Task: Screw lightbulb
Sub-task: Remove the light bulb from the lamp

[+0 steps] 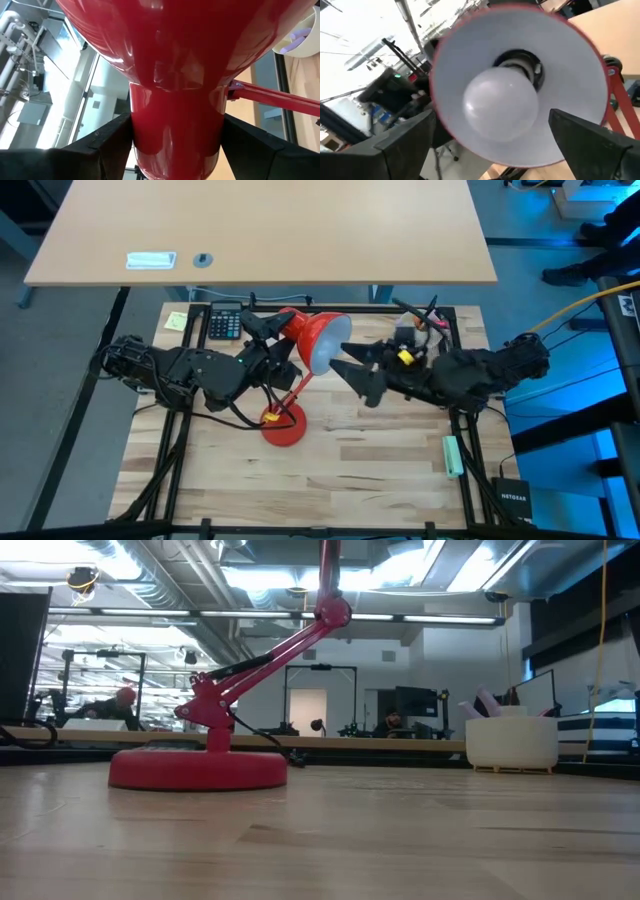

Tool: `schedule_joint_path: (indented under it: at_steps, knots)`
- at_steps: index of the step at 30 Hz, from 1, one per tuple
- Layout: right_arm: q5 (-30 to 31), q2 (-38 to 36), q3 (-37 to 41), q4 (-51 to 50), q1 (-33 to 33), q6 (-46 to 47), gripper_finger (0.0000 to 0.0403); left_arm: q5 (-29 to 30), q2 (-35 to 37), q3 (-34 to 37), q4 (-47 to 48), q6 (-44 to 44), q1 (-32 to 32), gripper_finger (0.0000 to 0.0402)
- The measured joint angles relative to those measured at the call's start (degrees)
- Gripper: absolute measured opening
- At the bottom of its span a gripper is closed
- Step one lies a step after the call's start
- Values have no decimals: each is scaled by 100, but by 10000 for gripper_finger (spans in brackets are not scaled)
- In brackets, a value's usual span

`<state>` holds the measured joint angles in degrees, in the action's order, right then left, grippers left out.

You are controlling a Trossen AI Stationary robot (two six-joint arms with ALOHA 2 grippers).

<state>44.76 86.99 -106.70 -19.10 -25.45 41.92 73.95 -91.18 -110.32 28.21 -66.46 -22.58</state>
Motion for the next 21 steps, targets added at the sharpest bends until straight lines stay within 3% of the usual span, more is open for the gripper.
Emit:
schedule_joint_path:
  at_steps: [21]
  knots:
    - [-770,347,0,323,594,272,390,13,0,0,-11,-42,-3,262]
